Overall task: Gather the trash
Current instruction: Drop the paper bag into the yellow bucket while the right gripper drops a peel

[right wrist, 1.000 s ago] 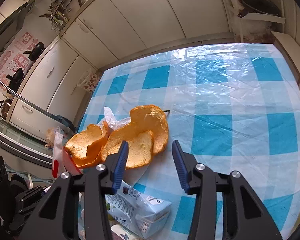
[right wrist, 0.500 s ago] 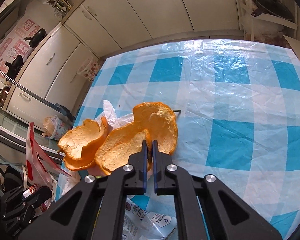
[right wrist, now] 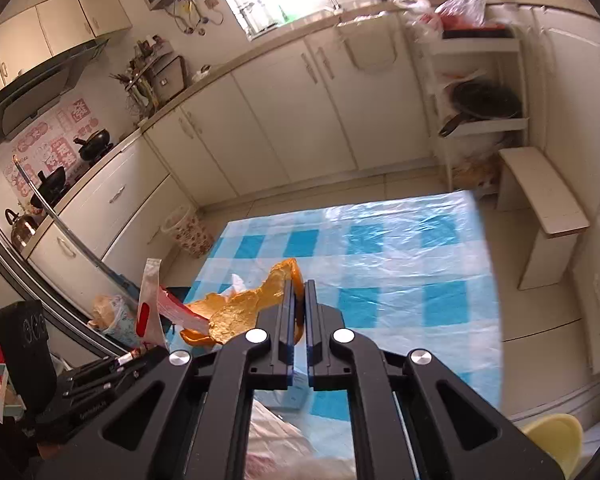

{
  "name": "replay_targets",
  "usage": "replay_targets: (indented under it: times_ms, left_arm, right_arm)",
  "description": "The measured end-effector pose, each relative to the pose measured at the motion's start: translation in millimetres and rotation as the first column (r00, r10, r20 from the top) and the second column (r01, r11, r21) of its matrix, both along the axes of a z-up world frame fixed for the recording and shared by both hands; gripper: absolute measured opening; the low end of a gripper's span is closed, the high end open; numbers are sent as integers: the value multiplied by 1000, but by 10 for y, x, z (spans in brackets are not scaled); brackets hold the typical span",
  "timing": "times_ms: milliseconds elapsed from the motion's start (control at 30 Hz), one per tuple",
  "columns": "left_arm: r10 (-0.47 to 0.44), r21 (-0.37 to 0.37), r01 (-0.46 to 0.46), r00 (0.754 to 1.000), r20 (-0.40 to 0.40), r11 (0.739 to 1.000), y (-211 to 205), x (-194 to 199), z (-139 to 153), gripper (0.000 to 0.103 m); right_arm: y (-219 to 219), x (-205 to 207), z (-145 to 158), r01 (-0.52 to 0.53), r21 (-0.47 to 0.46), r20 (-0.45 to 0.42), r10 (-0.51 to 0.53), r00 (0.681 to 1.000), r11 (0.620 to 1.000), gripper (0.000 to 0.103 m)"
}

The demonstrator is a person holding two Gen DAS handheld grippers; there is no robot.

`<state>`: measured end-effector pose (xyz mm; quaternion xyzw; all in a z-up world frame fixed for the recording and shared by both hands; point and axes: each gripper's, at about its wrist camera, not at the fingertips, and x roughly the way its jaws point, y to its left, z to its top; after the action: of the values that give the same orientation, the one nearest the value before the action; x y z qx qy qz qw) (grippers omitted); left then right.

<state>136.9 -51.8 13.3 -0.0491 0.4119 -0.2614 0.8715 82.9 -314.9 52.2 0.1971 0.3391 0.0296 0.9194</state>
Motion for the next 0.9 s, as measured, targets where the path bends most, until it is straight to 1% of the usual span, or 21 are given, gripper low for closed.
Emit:
replay_targets:
  times_ms: [67,167,267,367,433,500,567,633,667,700,733,767,800,833,867,900]
  left_arm:
    - [-57,-14,57,998,18,998,-193,-126,38,13]
    - [-159,-26,160,987,24,987,-538,-351,53,13]
    - [-290,-21,290,957,21,957,-984,-629,61,13]
    - [-430,3,430,903,8,903,-1496,-932,21,13]
    - [-517,33,518,856,-16,855,-1865,-1141,-69,13]
    - [-575,59,578,816,-56,814,-2239,-1304,-214,13]
    - [-617,59,625,779,-117,778,-2566,-1432,-396,13]
    - [-641,55,657,747,-176,752,-2828,-1527,-589,13]
    - [-653,53,677,725,-217,734,-2992,-1586,-729,13]
    - [-658,55,689,710,-249,723,-3102,-1626,-844,13]
    - [-662,61,701,696,-279,711,-3217,-1674,-956,13]
    - [-666,73,717,675,-316,693,-3345,-1721,-1097,13]
    - [-667,84,731,659,-348,678,-3448,-1758,-1218,13]
    - [-668,93,751,630,-396,654,-3569,-1784,-1358,14]
    - [-664,100,760,616,-423,642,-3642,-1779,-1451,17]
    - [-657,114,765,611,-442,634,-3688,-1785,-1542,21]
  right_arm:
    - [-154,-377,18,62,-69,8,-61,998,996,5]
    - [-468,-979,-115,163,-188,-37,-173,984,968,5]
    - [-820,-1522,-372,243,-258,-118,-280,953,935,5]
    - [-1086,-1873,-728,292,-303,-203,-361,910,907,5]
    - [-1205,-1991,-964,309,-327,-248,-396,884,893,5]
    - [-1265,-2053,-1189,317,-343,-284,-420,862,884,5]
    - [-1368,-2083,-1399,325,-357,-312,-439,842,876,5]
    - [-1463,-2104,-1602,336,-354,-338,-454,824,873,5]
    - [-1512,-2123,-1708,338,-354,-352,-459,816,872,5]
    - [-1588,-2165,-1799,340,-350,-364,-461,809,873,6]
    - [-1631,-2161,-1887,345,-344,-375,-464,802,873,6]
    - [-1680,-2194,-1957,349,-338,-384,-466,797,874,7]
    - [-1723,-2203,-2023,354,-326,-394,-466,792,877,11]
    - [-1759,-2232,-2074,361,-318,-399,-469,788,877,14]
    - [-1787,-2275,-2112,369,-310,-398,-472,786,876,22]
    - [-1793,-2325,-2129,376,-303,-395,-474,787,876,26]
